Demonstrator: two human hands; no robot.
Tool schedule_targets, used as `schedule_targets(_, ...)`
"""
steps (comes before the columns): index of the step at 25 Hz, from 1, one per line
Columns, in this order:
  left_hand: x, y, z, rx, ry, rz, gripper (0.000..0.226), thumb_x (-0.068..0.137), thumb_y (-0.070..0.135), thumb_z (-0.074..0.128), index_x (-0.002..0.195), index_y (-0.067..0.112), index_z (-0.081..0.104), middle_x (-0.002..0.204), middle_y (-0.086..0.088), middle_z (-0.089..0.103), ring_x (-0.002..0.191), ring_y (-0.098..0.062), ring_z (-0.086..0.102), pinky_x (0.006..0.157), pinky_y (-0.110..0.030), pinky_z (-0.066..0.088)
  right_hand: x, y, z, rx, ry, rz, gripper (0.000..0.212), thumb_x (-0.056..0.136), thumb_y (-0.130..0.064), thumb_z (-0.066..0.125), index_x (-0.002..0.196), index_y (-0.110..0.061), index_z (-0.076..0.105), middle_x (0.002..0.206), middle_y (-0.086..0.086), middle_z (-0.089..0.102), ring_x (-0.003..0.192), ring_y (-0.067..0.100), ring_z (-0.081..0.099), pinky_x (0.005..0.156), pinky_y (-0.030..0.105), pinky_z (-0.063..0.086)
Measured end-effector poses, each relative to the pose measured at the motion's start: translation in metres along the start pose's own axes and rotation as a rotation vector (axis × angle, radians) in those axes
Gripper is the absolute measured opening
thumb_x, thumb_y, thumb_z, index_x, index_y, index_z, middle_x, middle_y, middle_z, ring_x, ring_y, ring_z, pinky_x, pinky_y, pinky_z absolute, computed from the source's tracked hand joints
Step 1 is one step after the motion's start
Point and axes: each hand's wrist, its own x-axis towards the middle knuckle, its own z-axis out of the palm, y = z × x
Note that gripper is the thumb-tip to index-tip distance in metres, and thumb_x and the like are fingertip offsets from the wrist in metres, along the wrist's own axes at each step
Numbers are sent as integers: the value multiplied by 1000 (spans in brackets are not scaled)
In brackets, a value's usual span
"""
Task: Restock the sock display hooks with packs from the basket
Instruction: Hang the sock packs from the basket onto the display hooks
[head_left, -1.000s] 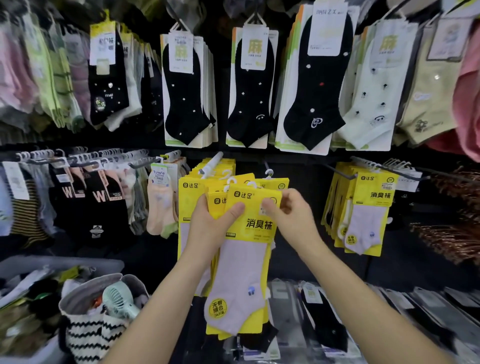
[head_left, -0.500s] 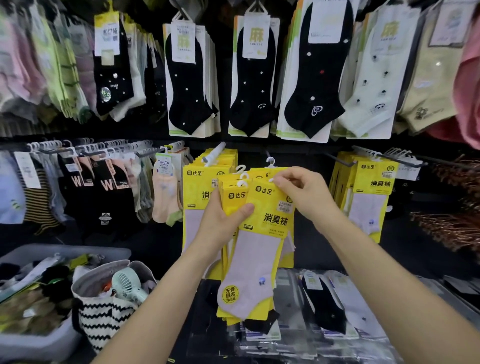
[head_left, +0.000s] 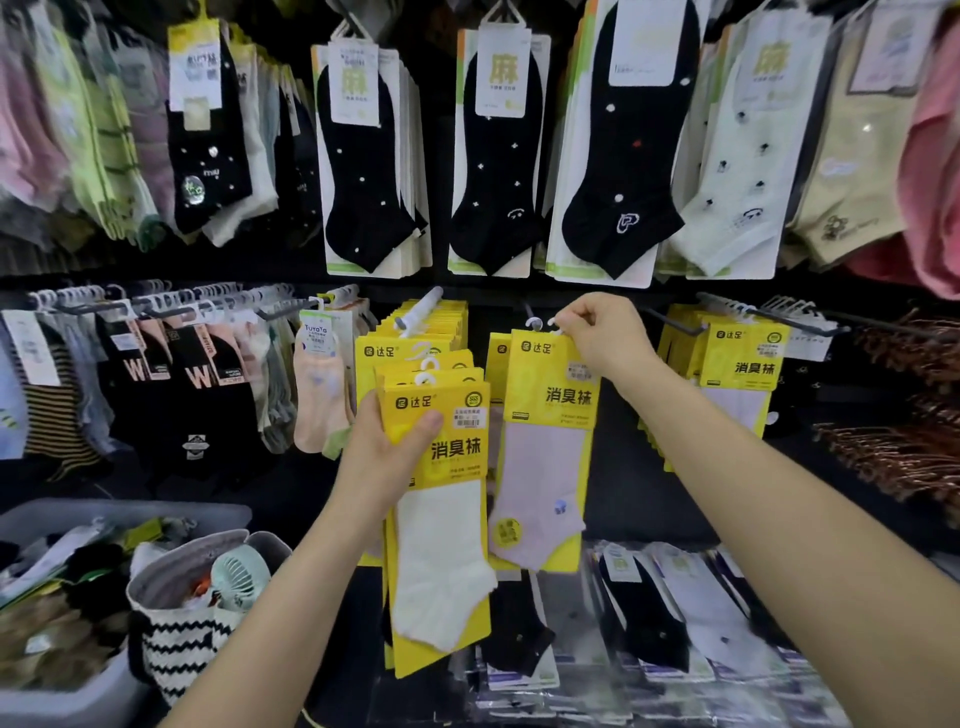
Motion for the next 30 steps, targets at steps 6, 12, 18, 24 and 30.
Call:
schedule_targets(6, -2, 7, -5, -81, 22, 25, 31, 76, 29, 70, 104, 29, 57, 89, 19, 70, 82, 4, 67, 59, -13, 52, 8, -6, 17, -34, -18, -15, 18, 90, -20, 59, 72, -21, 62, 78, -12, 59, 71, 2, 53, 56, 17, 37)
schedule_targets(12, -3, 13, 3, -94, 13, -19, 44, 64, 44, 72, 102, 28, 58, 99, 8, 71, 91, -11, 69, 72, -30, 57, -26, 0, 7, 118, 244, -34, 14, 83, -37, 65, 85, -28, 55, 83, -12, 58, 83, 6, 57, 82, 32, 46)
schedule_targets(18, -13, 13, 43, -115, -30, -41, 28, 76, 27, 75, 96, 32, 56, 95, 13, 69, 86, -3, 67, 67, -21, 55, -81, 11, 20, 296, -125, 70, 33, 68, -39, 79, 81, -24, 53, 81, 4, 61, 73, 14, 57, 64, 28, 48)
schedule_targets(24, -17, 4, 59, -277, -156, -162, 19, 90, 23, 60, 107, 28, 55, 110, 4, 68, 101, -16, 65, 83, -36, 54, -80, 28, -9, 393, -90, 112, 20, 80, -23, 72, 82, -20, 53, 82, -1, 69, 69, 5, 66, 55, 16, 48)
schedule_targets(30, -12, -1, 67, -196, -151, -117, 19, 90, 18, 60, 103, 29, 54, 108, 5, 67, 100, -12, 64, 74, -22, 53, -67, 17, -17, 175, -195, -22, 6, 85, -25, 67, 80, -22, 69, 88, -3, 67, 87, 19, 62, 80, 36, 52)
